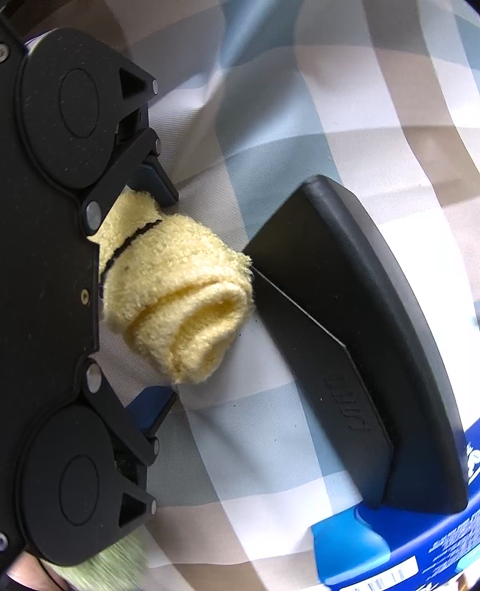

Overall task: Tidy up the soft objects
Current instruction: 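Grasp the green scrubber ball with the right gripper while the left holds the yellow towel, then lift the yellow towel with the left gripper while the right lifts the green scrubber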

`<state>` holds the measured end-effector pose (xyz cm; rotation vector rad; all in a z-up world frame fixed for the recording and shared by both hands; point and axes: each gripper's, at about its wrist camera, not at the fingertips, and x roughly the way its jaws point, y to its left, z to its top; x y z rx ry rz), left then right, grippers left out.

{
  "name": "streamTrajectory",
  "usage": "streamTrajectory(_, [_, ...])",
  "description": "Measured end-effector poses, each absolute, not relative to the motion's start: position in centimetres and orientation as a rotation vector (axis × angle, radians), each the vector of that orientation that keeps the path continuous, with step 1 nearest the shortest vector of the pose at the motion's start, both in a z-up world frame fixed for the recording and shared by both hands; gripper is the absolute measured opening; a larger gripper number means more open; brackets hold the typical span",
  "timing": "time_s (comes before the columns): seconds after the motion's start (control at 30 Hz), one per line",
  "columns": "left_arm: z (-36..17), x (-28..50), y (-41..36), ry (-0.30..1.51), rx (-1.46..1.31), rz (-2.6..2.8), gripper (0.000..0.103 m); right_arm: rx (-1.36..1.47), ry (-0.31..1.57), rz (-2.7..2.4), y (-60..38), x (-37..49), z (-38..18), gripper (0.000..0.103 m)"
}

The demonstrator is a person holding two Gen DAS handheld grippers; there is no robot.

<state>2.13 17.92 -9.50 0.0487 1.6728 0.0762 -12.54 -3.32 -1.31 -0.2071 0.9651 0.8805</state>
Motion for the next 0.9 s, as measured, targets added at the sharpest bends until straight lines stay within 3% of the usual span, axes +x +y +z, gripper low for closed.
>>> streamTrajectory(0.33, [-8.3, -1.0, 16.8, 1.549, -0.011, 0.297, 0.101, -0.021, 1.005, 0.687, -8.2, -7.8, -0.1, 0.051])
streamTrajectory(0.57, [-7.8, -2.3, 19.3, 1.464, -0.402, 0.311, 0.096, -0.049, 0.99, 0.64, -7.8, -8.1, -0.9, 0.052])
streamTrajectory(0.9, [-7.2, -4.0, 15.9, 1.336, -0.334, 0.27, 0.09, -0.067, 0.96, 0.586, -8.0, -7.8, -1.5, 0.053])
